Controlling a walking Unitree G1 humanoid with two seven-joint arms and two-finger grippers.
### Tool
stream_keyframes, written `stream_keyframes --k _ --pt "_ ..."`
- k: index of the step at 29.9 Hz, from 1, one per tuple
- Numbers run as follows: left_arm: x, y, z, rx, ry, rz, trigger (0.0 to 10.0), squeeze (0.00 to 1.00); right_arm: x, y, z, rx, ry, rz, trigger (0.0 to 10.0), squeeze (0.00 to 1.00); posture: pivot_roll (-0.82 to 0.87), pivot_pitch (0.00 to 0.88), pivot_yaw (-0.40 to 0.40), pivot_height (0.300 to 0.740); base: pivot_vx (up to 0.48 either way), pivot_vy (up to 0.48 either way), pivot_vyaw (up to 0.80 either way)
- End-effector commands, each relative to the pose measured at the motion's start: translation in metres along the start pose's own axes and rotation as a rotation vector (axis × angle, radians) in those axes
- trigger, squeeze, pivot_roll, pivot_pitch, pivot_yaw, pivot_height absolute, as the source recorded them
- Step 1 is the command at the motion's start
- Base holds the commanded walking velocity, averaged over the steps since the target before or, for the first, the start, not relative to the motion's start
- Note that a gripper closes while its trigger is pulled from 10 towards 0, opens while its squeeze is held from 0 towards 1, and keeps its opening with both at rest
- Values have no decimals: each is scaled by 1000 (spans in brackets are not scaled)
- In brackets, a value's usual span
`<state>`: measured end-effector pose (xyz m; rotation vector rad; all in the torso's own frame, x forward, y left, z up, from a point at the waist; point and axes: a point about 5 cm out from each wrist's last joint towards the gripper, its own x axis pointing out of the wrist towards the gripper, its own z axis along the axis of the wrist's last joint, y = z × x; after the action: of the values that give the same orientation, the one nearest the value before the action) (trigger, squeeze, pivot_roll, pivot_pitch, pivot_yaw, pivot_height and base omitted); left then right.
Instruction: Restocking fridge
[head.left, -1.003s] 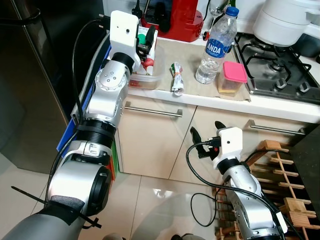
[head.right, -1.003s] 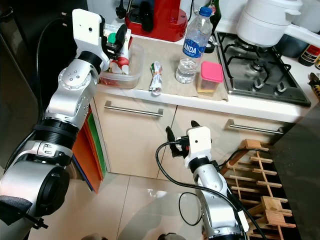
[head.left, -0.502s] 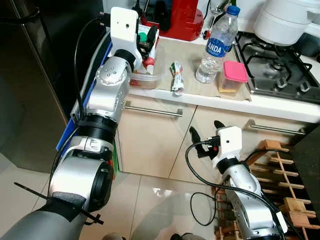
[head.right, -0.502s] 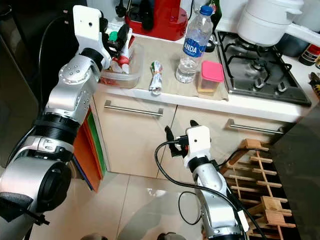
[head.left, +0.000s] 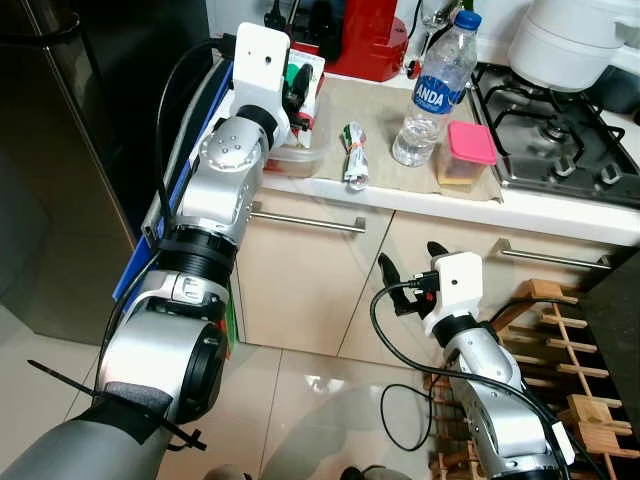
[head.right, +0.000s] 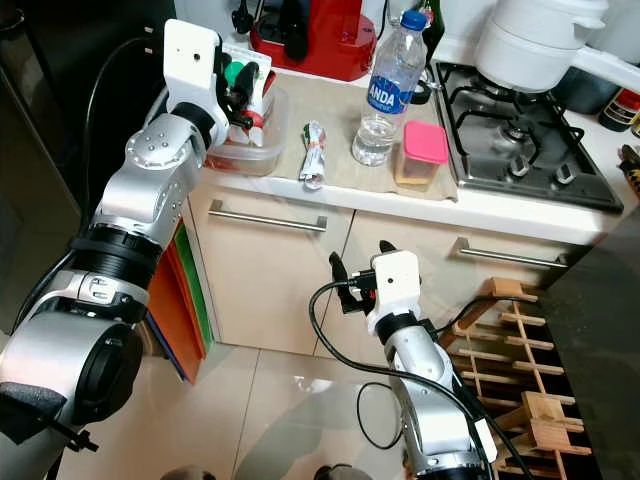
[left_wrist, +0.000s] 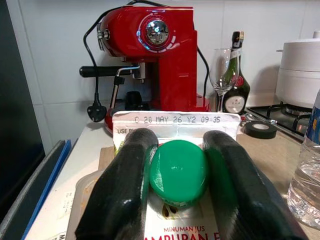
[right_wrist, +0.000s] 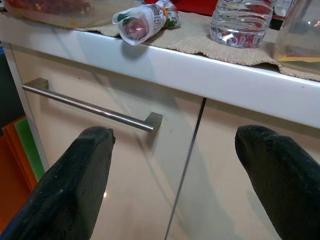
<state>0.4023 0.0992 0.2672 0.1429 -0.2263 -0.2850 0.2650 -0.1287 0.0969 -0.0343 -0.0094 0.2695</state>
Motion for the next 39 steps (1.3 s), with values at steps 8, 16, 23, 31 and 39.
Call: stream_keyframes --k 8,16,23,31,39 --pt "-8 -11 -1 15 -53 -43 0 0 3 -2 3 -3 -2 -2 10000 0 -46 74 -90 740 0 0 0" --pt "-13 -13 -1 -8 -94 -60 0 0 4 -2 3 -4 -2 0 10000 0 -45 73 -91 740 0 0 0" --pt "-25 -1 27 -13 -235 -36 0 0 7 -2 4 -3 -8 -2 10000 0 -35 67 -90 740 0 0 0" --pt "-46 17 50 38 -338 -8 0 0 10 -3 3 -6 -10 -2 10000 0 -9 54 -87 740 0 0 0" --pt "-105 32 43 -3 -370 111 0 0 14 -15 14 -30 -83 -71 10000 0 23 30 -69 740 0 0 0"
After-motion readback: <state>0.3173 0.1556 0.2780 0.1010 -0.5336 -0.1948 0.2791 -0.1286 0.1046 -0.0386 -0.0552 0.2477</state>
